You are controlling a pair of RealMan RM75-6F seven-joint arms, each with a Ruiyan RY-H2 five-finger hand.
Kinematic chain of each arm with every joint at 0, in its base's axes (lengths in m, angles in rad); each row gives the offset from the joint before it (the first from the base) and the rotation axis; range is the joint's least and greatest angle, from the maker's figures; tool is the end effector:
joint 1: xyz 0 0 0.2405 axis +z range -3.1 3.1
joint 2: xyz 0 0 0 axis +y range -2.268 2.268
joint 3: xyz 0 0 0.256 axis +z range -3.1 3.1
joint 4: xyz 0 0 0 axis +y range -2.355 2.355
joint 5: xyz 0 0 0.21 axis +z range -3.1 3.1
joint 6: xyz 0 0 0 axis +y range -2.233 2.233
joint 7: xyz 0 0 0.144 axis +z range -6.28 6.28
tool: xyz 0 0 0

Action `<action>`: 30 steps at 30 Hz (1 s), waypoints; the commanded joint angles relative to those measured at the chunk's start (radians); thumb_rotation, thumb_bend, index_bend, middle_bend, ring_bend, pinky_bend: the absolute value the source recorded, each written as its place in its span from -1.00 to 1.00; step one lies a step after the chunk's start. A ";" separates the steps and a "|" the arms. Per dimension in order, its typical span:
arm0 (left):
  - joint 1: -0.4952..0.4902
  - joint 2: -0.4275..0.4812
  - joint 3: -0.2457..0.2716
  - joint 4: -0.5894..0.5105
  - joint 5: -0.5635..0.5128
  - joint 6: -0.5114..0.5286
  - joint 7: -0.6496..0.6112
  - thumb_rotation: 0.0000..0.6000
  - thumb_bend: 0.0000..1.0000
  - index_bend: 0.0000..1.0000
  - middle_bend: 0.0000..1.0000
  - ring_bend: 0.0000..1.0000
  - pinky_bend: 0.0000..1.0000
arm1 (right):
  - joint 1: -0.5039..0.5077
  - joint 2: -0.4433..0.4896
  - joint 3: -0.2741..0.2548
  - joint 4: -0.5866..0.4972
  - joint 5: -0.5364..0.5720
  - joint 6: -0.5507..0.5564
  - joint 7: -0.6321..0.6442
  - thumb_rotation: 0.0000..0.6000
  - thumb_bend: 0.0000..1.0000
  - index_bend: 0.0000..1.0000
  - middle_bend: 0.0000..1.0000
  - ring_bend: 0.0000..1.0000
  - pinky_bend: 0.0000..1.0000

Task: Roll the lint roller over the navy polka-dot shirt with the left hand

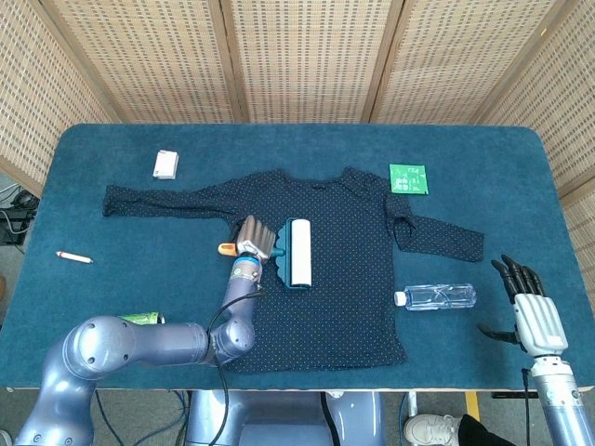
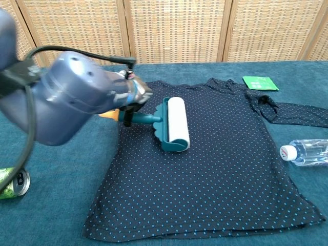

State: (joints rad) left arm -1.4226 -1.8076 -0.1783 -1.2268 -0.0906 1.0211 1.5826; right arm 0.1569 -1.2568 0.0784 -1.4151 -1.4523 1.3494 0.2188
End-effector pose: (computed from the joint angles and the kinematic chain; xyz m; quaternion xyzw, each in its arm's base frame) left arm -0.0302 0.4013 -0.0885 -0.8326 -0.1615 0.0003 0.5298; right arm -0.3350 -0.2125 0.1227 0.5700 -0.4589 0.4150 0.5407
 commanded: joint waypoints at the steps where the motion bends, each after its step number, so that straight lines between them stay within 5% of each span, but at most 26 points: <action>1: 0.058 0.063 0.044 -0.072 0.041 0.020 -0.037 1.00 1.00 0.89 0.65 0.51 0.41 | -0.001 -0.001 -0.003 -0.005 -0.005 0.004 -0.010 1.00 -0.87 -1.00 -1.00 -1.00 -1.00; 15: 0.179 0.211 0.139 -0.203 0.155 0.025 -0.158 1.00 1.00 0.89 0.65 0.51 0.41 | -0.001 -0.009 -0.023 -0.029 -0.032 0.013 -0.067 1.00 -0.87 -1.00 -1.00 -1.00 -1.00; 30: 0.106 0.105 0.078 -0.120 0.108 0.011 -0.109 1.00 1.00 0.89 0.65 0.51 0.41 | 0.000 -0.008 -0.022 -0.023 -0.026 0.007 -0.053 1.00 -0.87 -1.00 -1.00 -1.00 -1.00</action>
State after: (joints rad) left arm -1.2972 -1.6808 -0.0825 -1.3649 0.0321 1.0312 1.4567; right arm 0.1572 -1.2648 0.0563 -1.4385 -1.4784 1.3570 0.1651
